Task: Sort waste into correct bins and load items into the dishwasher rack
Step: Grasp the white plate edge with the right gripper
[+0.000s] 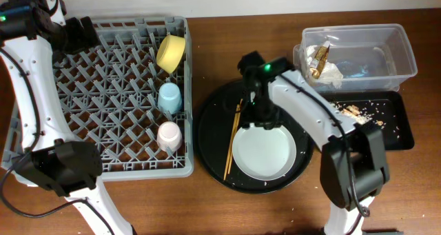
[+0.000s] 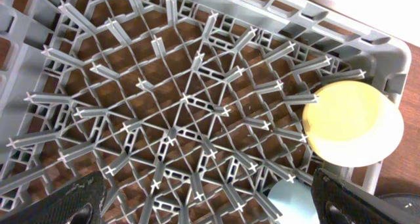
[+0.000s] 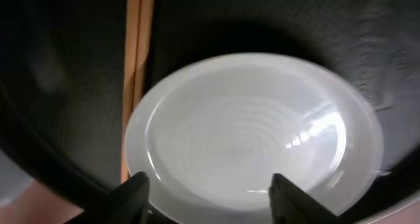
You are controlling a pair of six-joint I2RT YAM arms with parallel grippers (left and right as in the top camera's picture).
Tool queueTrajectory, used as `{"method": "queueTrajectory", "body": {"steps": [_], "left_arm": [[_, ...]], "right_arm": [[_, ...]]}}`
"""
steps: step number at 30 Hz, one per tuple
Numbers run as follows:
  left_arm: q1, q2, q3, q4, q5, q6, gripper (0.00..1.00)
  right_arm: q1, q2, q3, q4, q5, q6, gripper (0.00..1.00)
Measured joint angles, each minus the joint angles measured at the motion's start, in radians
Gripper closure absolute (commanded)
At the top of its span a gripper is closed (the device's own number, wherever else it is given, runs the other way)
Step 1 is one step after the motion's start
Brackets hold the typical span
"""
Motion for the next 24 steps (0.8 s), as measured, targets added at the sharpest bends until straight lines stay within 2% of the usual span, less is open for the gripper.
{"method": "queueTrajectory", "body": {"steps": [3, 8, 14, 16, 17, 19, 21, 24], "left_arm": [[0.000, 0.000, 0.000, 0.000, 0.000, 0.000, 0.01], [0.000, 0.000, 0.000, -0.001, 0.000, 0.000, 0.01], [0.000, 0.000, 0.000, -0.001, 0.000, 0.000, 0.01], [0.000, 0.000, 0.000, -0.001, 0.000, 0.000, 0.01], [0.000, 0.000, 0.000, 0.000, 0.000, 0.000, 0.01], [0.000, 0.000, 0.000, -0.001, 0.000, 0.000, 0.01], [0.000, 0.000, 0.000, -0.001, 0.000, 0.000, 0.01], [0.000, 0.000, 0.000, -0.001, 0.000, 0.000, 0.01]], "right_arm": [[0.049, 0.007, -0.081, 0.089, -0.028, 0.084, 0.46], [0.168, 0.009, -0.093, 0.147, -0.015, 0.158, 0.48], [0.174, 0.082, -0.092, 0.156, 0.005, 0.174, 0.51], [0.174, 0.088, -0.092, 0.158, 0.005, 0.170, 0.59], [0.174, 0.088, -0.092, 0.158, 0.005, 0.168, 0.67], [0.174, 0.088, -0.092, 0.158, 0.005, 0.164, 0.70], [0.174, 0.089, -0.092, 0.158, 0.005, 0.164, 0.79], [0.174, 0.089, -0.092, 0.150, 0.005, 0.163, 0.81]]}}
